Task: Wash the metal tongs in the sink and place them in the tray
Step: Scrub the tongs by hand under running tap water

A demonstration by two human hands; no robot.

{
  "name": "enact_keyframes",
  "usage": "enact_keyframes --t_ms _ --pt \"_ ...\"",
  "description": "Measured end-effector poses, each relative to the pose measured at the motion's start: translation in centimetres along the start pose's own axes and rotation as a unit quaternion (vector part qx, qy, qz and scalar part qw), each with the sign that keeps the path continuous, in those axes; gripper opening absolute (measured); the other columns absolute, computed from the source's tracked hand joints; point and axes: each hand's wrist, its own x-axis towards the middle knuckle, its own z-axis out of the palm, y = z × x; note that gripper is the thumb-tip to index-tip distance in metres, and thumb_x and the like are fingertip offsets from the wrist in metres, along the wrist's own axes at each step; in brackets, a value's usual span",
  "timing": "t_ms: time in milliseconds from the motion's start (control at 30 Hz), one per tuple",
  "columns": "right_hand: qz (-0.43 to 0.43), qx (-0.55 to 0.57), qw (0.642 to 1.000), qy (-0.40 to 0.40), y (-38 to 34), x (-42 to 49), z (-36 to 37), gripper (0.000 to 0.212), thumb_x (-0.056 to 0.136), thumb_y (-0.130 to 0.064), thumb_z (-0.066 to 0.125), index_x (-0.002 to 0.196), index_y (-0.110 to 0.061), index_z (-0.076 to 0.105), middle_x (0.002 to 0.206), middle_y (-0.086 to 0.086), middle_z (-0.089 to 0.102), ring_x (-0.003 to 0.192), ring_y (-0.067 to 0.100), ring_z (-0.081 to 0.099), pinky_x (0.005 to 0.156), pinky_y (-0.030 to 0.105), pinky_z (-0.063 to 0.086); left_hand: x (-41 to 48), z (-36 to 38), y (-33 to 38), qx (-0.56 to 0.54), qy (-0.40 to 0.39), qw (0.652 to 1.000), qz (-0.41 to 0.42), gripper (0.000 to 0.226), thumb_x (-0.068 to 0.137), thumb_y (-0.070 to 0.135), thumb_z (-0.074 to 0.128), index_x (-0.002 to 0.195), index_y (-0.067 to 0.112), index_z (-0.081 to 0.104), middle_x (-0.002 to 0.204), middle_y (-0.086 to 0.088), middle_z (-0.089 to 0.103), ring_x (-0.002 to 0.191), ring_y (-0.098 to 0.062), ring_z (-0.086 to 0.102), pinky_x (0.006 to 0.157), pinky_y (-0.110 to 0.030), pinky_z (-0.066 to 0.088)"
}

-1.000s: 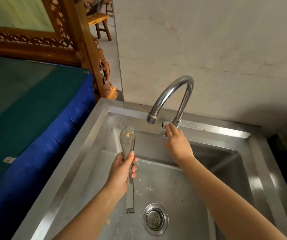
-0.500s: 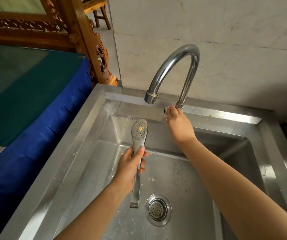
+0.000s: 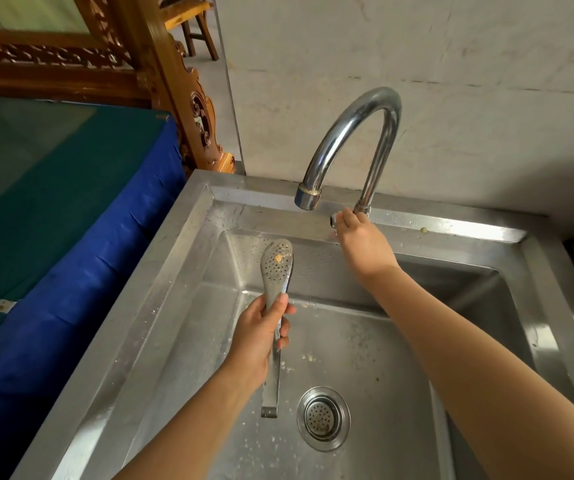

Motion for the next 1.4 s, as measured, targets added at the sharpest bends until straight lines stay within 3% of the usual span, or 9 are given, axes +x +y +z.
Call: enact_keyframes --t_ms 333,767,1000,1100,1200,1300,1367,1400 --pt "-0.007 -0.007 1.000 -0.014 0.2 0.7 -0.6 0.032 0.095 0.002 0.036 0.125 0.002 0.047 0.125 0.018 0.050 0.112 0.033 0.048 0.090 0.037 0.043 0.0 -0.1 0.2 -0.013 -0.016 1.000 -0.005 0.012 0.091 0.019 0.054 0.100 0.015 0.061 0.077 -0.002 0.059 0.047 -0.005 0.045 0.040 -0.018 0.035" --pt "0.018 0.034 0.999 -0.008 0.1 0.9 -0.6 0.026 0.095 0.000 0.040 0.119 0.001 0.050 0.120 0.019 0.053 0.109 0.034 0.051 0.087 0.041 0.049 -0.1 -0.4 0.5 -0.001 -0.023 1.000 -0.009 0.012 0.090 0.020 0.054 0.098 0.013 0.060 0.079 -0.003 0.059 0.049 -0.007 0.044 0.041 -0.019 0.035" --pt "0.078 0.178 0.981 -0.009 -0.4 0.3 -1.3 0.034 0.095 -0.013 0.045 0.126 -0.001 0.048 0.135 0.016 0.046 0.124 0.036 0.042 0.098 0.043 0.043 -0.5 0.1 1.1 0.053 -0.034 0.998 0.016 0.010 0.090 0.023 0.056 0.093 0.014 0.059 0.082 -0.002 0.062 0.050 -0.007 0.046 0.043 -0.020 0.037" --pt "0.085 0.224 0.970 0.050 -0.4 -1.4 -2.3 0.036 0.097 -0.019 0.045 0.129 -0.003 0.050 0.139 0.016 0.047 0.126 0.035 0.045 0.100 0.043 0.043 -0.8 0.6 1.4 0.073 -0.044 0.996 0.034 0.011 0.090 0.024 0.057 0.100 0.029 0.058 0.077 0.004 0.068 0.048 -0.006 0.048 0.042 -0.020 0.040" --pt "0.072 0.319 0.939 0.111 -1.2 -3.6 -3.0 0.033 0.099 -0.022 0.042 0.121 -0.005 0.059 0.119 0.016 0.063 0.110 0.032 0.058 0.091 0.037 0.047 -1.1 1.0 1.8 0.081 -0.046 0.994 0.053 0.028 0.088 0.023 0.059 0.108 0.040 0.049 0.075 0.005 0.072 0.046 -0.006 0.048 0.041 -0.021 0.040" --pt "0.070 0.450 0.887 0.081 -2.6 -4.4 -3.9 0.038 0.099 -0.029 0.041 0.124 -0.007 0.057 0.110 0.012 0.068 0.101 0.023 0.063 0.084 0.020 0.045 -1.5 1.4 2.2 0.106 -0.055 0.991 0.066 0.031 0.086 0.025 0.061 0.103 0.047 0.047 0.082 0.000 0.073 0.046 -0.008 0.048 0.041 -0.023 0.041" --pt "0.059 0.496 0.865 0.047 -3.4 -4.2 -4.4 0.043 0.096 -0.035 0.045 0.128 -0.008 0.053 0.099 0.003 0.069 0.085 0.008 0.063 0.073 0.004 0.043 -1.6 1.7 2.4 0.112 -0.064 0.989 0.074 0.033 0.087 0.025 0.061 0.102 0.051 0.045 0.088 -0.004 0.073 0.046 -0.009 0.048 0.041 -0.024 0.040" --pt "0.053 0.505 0.861 0.034 -3.7 -4.1 -4.6 0.046 0.093 -0.038 0.050 0.128 -0.009 0.052 0.092 -0.004 0.066 0.078 0.000 0.059 0.068 0.002 0.043 -1.6 1.8 2.5 0.114 -0.067 0.988 0.076 0.035 0.087 0.025 0.060 0.102 0.052 0.044 0.091 -0.008 0.072 0.046 -0.009 0.048 0.040 -0.024 0.039"
